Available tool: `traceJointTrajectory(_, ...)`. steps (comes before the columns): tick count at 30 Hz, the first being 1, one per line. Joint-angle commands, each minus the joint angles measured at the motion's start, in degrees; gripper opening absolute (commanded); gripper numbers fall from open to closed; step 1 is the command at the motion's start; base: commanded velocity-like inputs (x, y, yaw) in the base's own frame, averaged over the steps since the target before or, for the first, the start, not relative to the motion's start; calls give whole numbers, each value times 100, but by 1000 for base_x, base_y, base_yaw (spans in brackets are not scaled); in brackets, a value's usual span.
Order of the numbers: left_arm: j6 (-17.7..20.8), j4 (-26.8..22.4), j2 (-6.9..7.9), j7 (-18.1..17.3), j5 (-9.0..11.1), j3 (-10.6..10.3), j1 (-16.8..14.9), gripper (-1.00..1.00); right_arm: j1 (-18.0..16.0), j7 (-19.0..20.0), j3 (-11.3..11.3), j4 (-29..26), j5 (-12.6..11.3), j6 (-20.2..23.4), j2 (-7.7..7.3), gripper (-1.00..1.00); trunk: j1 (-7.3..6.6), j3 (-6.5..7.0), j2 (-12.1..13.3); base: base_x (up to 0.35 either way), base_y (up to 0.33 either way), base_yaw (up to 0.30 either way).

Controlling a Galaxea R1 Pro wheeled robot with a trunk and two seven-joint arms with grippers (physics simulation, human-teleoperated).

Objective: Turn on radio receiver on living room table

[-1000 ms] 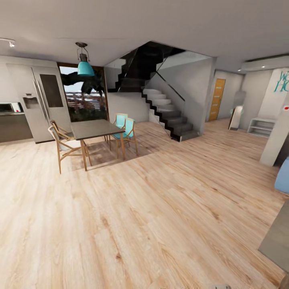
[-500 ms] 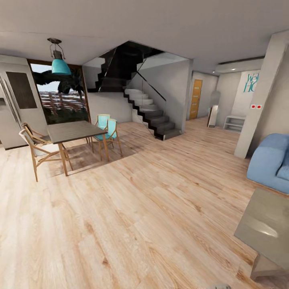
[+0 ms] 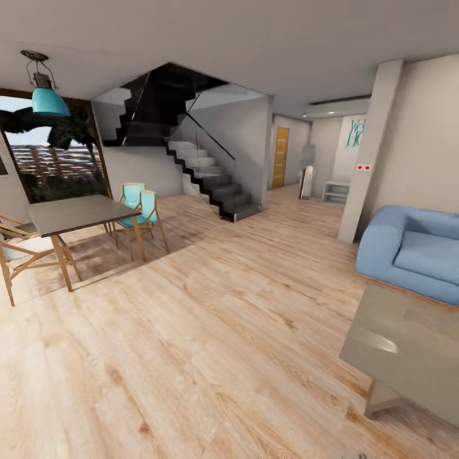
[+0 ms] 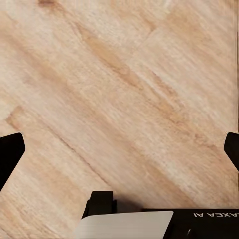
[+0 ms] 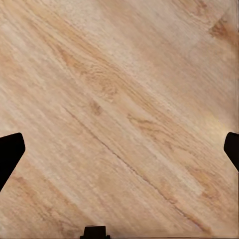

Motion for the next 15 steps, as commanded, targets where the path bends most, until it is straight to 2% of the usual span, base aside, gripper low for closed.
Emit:
traceJointTrajectory(1,-1,0,0,0,0,-1,0,100,0,0,0,0,0,0,0,100,0,0,0,0,0,-285)
traceJointTrajectory(15,-4,0,0,0,0,0,0,100,0,0,0,0,0,0,0,100,0,0,0,0,0,-285)
